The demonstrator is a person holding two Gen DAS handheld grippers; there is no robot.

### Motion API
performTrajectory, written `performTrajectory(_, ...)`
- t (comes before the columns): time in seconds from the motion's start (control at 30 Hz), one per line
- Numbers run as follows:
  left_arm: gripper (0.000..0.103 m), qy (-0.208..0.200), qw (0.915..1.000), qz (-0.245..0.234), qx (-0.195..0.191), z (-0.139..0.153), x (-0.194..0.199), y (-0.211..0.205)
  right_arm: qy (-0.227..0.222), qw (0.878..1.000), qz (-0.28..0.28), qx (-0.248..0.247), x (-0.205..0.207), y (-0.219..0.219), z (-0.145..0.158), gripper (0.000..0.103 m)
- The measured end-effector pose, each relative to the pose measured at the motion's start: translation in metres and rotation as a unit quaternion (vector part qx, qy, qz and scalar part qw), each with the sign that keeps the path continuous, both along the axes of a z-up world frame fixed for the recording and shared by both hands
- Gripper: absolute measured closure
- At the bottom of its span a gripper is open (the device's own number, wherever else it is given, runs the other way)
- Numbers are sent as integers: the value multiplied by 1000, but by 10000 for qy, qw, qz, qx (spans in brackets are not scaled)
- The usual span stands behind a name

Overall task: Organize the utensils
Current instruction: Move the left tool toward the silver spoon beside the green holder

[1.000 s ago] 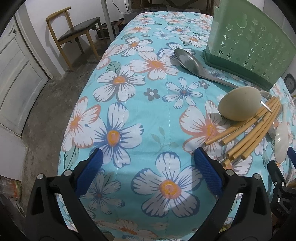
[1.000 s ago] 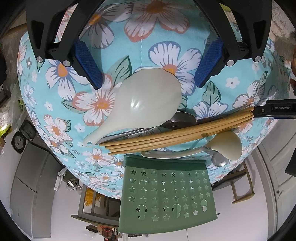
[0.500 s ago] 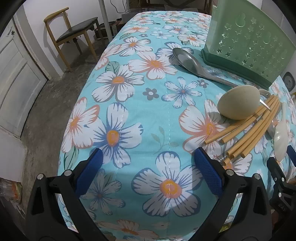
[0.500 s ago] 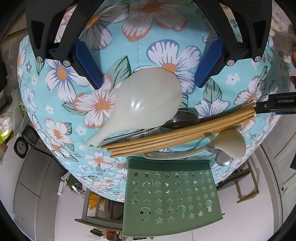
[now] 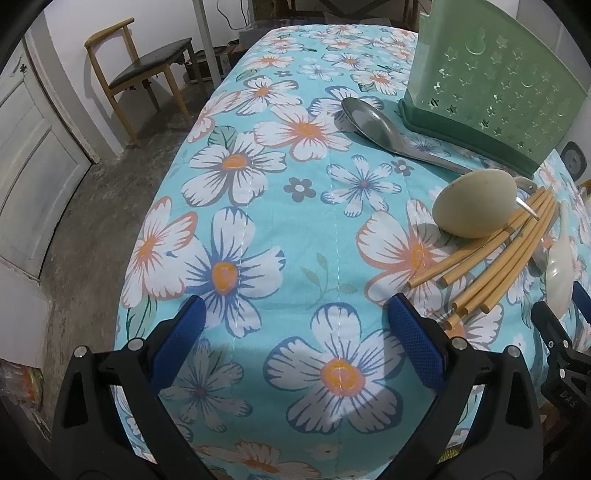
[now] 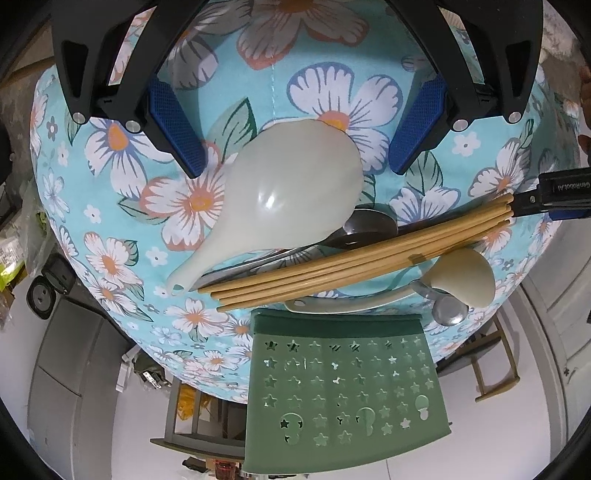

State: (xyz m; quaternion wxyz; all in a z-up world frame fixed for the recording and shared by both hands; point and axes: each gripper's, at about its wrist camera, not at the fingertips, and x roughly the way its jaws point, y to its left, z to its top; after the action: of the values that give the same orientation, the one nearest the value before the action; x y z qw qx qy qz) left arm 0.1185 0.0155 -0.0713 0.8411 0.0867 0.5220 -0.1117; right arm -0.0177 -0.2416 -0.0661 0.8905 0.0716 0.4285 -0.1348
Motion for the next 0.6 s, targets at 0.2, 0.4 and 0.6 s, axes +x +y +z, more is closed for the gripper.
performTrajectory(0.2, 7, -96, 9994, -228, -244, 0, -1, 7, -50, 10000, 15, 63, -2, -1, 0, 6)
performTrajectory(0.4, 7, -164, 9978, -524, -371, -1, -4, 12, -42, 9999, 123, 82, -3, -2, 1, 6)
performTrajectory(0.6, 7, -312, 9954, -769, -474, 0, -10, 18, 17, 9997, 189, 134, -3, -3, 2, 6)
